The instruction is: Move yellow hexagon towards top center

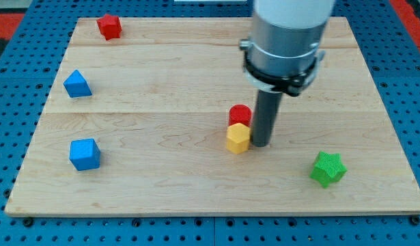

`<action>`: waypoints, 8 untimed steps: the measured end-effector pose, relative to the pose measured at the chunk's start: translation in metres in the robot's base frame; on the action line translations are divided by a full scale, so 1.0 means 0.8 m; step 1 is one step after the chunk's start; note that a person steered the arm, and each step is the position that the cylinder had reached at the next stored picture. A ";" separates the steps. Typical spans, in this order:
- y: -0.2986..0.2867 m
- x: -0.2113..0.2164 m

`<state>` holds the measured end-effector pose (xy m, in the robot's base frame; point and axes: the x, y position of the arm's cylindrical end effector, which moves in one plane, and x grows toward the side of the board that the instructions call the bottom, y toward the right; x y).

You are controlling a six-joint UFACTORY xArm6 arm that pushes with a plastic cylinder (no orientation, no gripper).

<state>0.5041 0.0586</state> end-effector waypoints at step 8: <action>-0.076 -0.216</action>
<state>0.3316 -0.0021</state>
